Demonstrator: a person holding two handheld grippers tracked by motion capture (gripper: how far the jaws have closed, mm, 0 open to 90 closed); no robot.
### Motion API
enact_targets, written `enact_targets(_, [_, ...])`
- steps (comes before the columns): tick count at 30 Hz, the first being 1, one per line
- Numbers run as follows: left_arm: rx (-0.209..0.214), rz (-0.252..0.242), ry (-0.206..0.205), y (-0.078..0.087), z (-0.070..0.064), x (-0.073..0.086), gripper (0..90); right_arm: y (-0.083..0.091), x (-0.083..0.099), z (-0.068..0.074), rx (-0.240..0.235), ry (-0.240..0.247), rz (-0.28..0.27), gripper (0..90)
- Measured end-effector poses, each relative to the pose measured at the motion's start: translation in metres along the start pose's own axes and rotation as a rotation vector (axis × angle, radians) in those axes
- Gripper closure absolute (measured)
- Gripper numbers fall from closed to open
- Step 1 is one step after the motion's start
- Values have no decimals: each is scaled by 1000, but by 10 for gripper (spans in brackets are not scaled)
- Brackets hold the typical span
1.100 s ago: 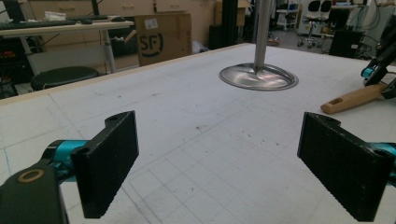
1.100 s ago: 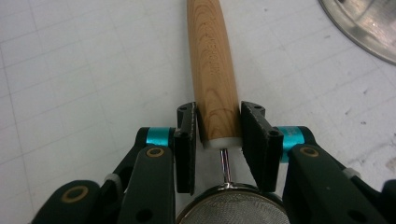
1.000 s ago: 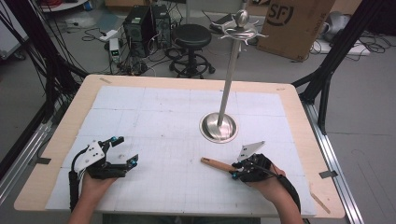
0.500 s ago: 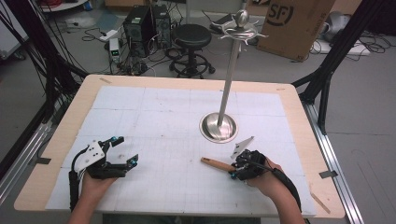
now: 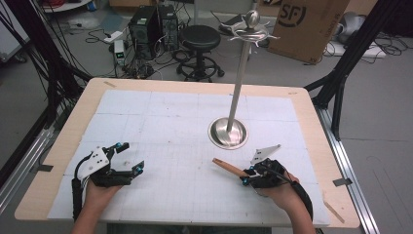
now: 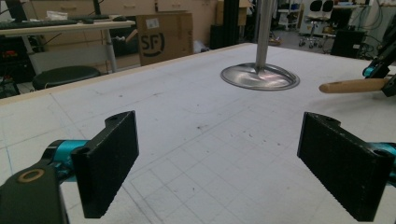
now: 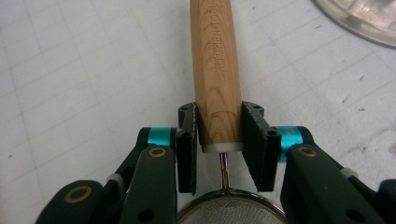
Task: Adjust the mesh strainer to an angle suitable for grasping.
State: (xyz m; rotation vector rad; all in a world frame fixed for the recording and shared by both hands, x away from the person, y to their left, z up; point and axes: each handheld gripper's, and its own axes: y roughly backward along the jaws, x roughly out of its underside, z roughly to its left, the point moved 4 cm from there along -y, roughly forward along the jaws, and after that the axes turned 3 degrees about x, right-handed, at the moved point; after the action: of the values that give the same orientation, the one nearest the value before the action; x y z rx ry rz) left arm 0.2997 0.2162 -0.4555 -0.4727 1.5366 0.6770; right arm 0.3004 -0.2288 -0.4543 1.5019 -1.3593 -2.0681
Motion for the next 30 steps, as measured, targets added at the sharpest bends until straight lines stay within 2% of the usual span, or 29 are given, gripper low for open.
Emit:
enact_targets(5, [2,-1,-3,0,0,0,130,8,0,-5,16,-11,-66,683])
enact_targets(15, [6,0,-14,0,-1,0,130,20,-8,-9,13,-30,-216,683])
enact_targets(30, [2,1,-7,0,-1,0,130,31,-8,-12,24,-41,-300,683])
